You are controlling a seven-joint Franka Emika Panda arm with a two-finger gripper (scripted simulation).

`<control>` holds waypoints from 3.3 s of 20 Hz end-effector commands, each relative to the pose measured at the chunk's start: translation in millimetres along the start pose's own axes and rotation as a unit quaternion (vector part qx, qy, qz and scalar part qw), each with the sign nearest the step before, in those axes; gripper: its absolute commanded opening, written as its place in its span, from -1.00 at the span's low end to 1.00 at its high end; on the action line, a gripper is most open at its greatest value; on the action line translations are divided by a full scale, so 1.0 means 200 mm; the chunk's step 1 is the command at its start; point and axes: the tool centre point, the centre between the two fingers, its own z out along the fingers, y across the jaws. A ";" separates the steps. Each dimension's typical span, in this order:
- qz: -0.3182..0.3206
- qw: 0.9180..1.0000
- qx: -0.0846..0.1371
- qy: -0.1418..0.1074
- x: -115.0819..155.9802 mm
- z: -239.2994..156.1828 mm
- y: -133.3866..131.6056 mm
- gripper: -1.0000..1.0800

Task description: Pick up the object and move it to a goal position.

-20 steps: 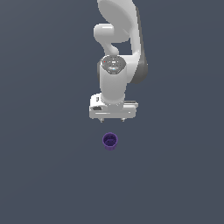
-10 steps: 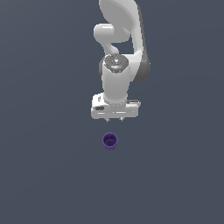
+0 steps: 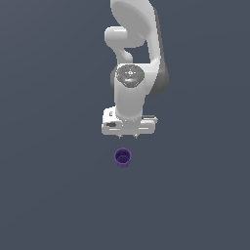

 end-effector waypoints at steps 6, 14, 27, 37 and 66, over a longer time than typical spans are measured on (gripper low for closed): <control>0.029 0.999 -0.002 -0.026 0.09 0.04 -0.01 0.23; 0.073 0.995 -0.010 -0.067 0.21 0.12 -0.02 0.23; 0.135 0.982 -0.031 -0.125 0.32 0.24 -0.05 0.23; 0.154 0.977 -0.039 -0.142 0.34 0.29 -0.06 0.23; 0.154 0.977 -0.040 -0.143 0.30 0.42 -0.06 -1.00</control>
